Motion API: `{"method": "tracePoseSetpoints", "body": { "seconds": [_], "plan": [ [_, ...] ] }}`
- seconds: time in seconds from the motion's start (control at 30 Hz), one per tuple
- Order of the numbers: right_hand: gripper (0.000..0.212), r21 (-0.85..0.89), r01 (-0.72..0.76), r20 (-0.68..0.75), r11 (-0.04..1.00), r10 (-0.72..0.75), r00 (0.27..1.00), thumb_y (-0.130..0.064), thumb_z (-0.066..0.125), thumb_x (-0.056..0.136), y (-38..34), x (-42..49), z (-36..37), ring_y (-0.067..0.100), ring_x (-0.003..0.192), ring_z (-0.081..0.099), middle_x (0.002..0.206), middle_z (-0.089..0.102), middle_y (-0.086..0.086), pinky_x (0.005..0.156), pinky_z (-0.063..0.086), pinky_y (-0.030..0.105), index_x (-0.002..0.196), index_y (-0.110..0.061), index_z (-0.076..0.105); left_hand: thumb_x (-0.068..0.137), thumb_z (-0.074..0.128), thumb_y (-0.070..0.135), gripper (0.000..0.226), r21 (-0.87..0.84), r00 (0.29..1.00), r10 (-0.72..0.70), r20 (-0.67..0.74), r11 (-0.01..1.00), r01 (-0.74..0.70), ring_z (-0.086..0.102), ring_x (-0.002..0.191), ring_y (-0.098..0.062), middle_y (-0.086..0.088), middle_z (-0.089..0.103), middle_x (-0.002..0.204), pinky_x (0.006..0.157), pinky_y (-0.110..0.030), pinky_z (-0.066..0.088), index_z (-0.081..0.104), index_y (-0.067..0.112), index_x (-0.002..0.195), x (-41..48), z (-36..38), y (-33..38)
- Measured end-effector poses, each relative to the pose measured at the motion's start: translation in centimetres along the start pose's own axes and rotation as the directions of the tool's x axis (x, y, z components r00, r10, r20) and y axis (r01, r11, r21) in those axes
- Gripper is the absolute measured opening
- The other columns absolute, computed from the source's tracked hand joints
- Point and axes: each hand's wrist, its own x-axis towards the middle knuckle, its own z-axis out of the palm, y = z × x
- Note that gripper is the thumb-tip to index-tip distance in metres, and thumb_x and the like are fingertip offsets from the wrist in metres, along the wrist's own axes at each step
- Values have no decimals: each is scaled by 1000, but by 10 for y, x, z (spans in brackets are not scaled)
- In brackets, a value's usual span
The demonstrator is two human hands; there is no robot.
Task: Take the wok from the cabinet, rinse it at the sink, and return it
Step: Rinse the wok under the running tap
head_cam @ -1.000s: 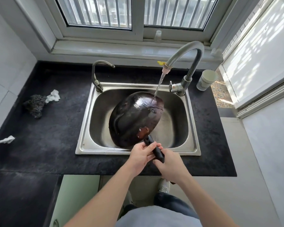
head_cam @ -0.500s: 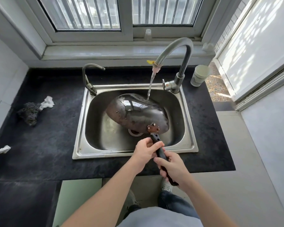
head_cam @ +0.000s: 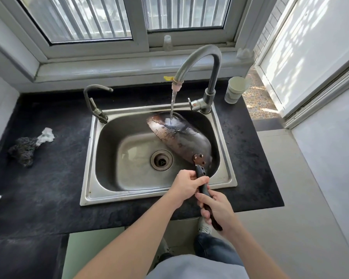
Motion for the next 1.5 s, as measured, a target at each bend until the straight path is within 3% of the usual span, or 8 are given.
{"method": "tracePoseSetpoints", "body": {
  "seconds": [0.17,0.43,0.73,0.9,1.03,1.13,1.27,1.5],
  "plan": [
    [16,61,-22,-7,998,23,1000,-12,61,98,-1,0,-6,8,38,42,61,53,3,30,34,19,86,-4,57,79,76,31,27,86,1000,-8,4,996,8,75,92,-29,-10,79,88,88,-52,58,75,6,92,4,7,4],
    [15,83,-10,1,996,10,1000,-10,59,99,-1,-5,-9,8,37,42,60,52,2,29,33,19,86,-4,58,84,77,21,26,82,1000,-14,10,997,13,75,90,-32,-14,78,88,87,-54,57,72,-2,96,5,11,3],
    [7,53,-32,-12,998,33,999,-10,60,98,-19,1,6,8,40,46,63,53,2,32,36,19,96,-4,57,90,71,15,22,-57,1000,-9,10,998,10,74,85,-27,-21,76,97,89,-48,59,72,-6,96,3,-2,14],
    [10,-92,-4,12,996,5,1000,-11,62,97,-19,4,13,10,40,47,61,53,2,33,38,22,89,-7,58,92,67,13,19,-179,1000,6,8,984,-4,74,84,-25,-17,76,93,83,-39,61,71,-5,99,-5,-13,10],
    [11,-283,58,35,957,-51,998,-14,63,95,-16,7,20,13,41,52,61,55,4,36,42,23,87,-8,58,95,62,9,14,-310,1000,21,2,951,-19,72,91,-26,-16,75,96,90,-43,59,70,-2,99,-15,-24,1],
    [12,-467,123,39,876,-119,992,-19,64,94,-12,6,23,17,42,58,57,60,0,38,46,26,91,-9,60,96,57,5,16,-414,1000,13,-21,910,-20,73,94,-24,-14,74,103,89,-39,59,67,-3,106,-22,-29,-7],
    [10,-678,172,40,715,-197,980,-24,65,94,-5,3,27,6,38,58,61,63,-7,43,47,19,91,-19,57,96,58,4,21,-488,998,-30,-60,873,-3,73,95,-24,-17,74,107,82,-32,61,62,-7,114,-32,-30,-14],
    [13,-743,198,52,640,-239,970,-25,68,94,23,-6,27,3,41,61,67,63,-12,42,47,16,104,-24,59,92,65,5,21,-509,989,-70,-133,860,-7,74,95,-24,-13,77,100,79,-31,61,65,-4,110,-45,-22,-35]
  ]
}}
